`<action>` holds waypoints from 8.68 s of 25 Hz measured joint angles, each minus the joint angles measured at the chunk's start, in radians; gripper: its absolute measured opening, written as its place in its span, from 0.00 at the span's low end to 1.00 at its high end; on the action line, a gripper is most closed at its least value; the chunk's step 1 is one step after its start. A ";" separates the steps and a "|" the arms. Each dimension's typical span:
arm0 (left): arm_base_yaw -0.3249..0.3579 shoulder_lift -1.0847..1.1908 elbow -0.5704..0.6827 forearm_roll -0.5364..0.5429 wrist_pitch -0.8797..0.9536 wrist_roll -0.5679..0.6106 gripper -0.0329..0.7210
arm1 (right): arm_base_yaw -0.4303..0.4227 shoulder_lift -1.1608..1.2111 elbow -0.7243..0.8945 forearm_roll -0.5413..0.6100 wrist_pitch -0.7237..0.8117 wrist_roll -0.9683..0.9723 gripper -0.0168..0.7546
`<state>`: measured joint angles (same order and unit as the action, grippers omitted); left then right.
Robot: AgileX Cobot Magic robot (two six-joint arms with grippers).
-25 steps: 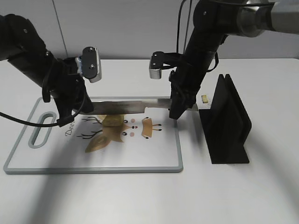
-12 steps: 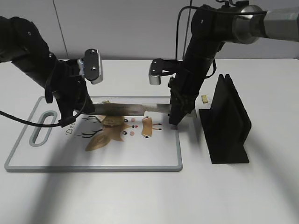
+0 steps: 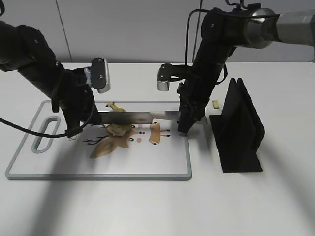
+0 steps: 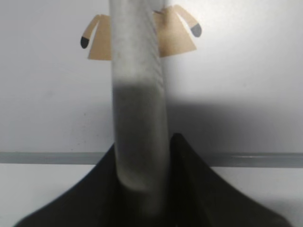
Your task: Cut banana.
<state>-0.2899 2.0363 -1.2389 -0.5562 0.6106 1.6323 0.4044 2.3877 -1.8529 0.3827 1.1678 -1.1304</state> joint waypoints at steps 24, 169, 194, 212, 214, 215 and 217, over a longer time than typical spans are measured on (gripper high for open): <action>0.001 0.016 -0.001 -0.007 0.009 0.000 0.03 | -0.005 0.044 -0.016 0.021 0.021 -0.019 0.30; 0.261 -2.017 0.754 0.556 0.474 -1.500 0.82 | 0.064 -1.110 0.693 -0.319 -0.096 1.571 0.24; 0.262 -2.016 0.754 0.556 0.473 -1.500 0.77 | 0.064 -0.966 0.753 -0.440 -0.217 1.646 0.24; 0.262 -2.016 0.754 0.556 0.472 -1.500 0.77 | 0.064 -0.838 0.755 -0.464 -0.227 1.652 0.24; 0.262 -2.016 0.754 0.556 0.472 -1.500 0.77 | 0.064 -0.818 0.755 -0.464 -0.227 1.652 0.24; 0.262 -2.016 0.754 0.556 0.472 -1.500 0.77 | 0.064 -0.814 0.755 -0.464 -0.227 1.652 0.24; 0.262 -2.016 0.754 0.556 0.472 -1.500 0.77 | 0.064 -0.810 0.755 -0.464 -0.227 1.652 0.24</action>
<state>-0.0282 0.0205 -0.4847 0.0000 1.0829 0.1328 0.4687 1.5773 -1.0984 -0.0814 0.9407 0.5220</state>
